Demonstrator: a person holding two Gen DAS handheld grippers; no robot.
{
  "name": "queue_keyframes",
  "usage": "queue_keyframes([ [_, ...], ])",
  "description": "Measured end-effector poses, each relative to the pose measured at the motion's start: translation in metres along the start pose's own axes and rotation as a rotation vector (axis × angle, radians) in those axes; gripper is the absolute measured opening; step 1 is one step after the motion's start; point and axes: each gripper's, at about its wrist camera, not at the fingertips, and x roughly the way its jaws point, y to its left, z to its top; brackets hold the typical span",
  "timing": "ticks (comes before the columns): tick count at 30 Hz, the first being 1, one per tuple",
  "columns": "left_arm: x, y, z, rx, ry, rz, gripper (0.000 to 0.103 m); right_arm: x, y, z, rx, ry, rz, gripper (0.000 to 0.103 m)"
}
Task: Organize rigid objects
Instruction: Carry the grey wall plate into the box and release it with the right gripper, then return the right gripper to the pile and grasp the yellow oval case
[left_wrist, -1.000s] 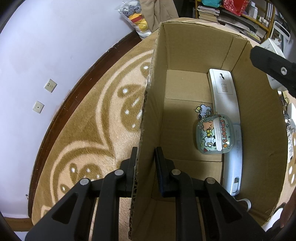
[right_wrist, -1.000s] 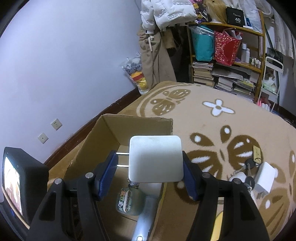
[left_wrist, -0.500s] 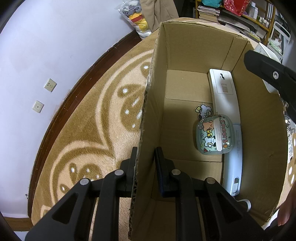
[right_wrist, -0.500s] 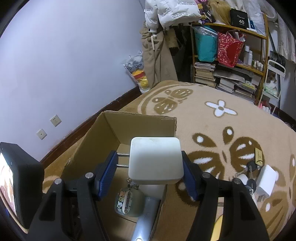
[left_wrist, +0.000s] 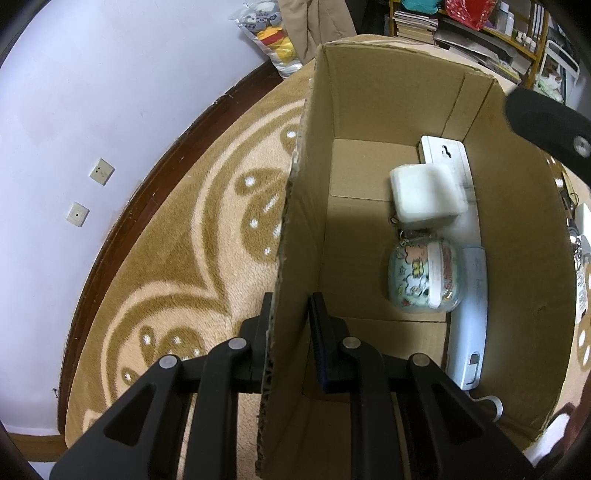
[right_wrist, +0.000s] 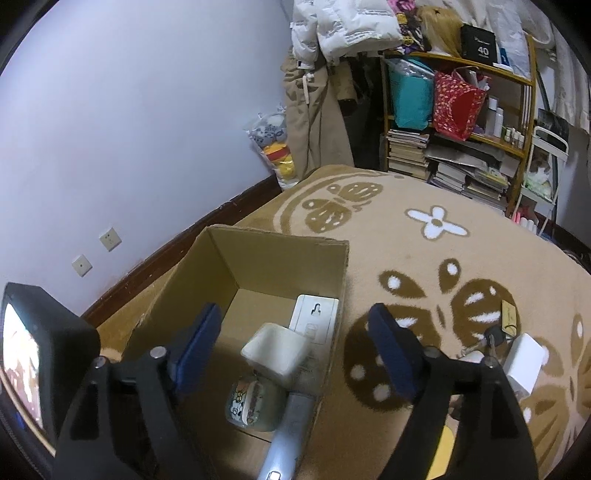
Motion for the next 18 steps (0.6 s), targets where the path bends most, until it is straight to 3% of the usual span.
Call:
queue_keyframes([
  [5,-0.001,0.0,-0.001,0.001,-0.001,0.002,0.017,-0.015,-0.008,-0.005,-0.004,0.003,-0.047,0.094],
  [18,-0.003,0.0,-0.002,0.005,-0.002,0.002,0.017,-0.033,-0.059,-0.052,0.083,0.06,-0.205,0.094],
])
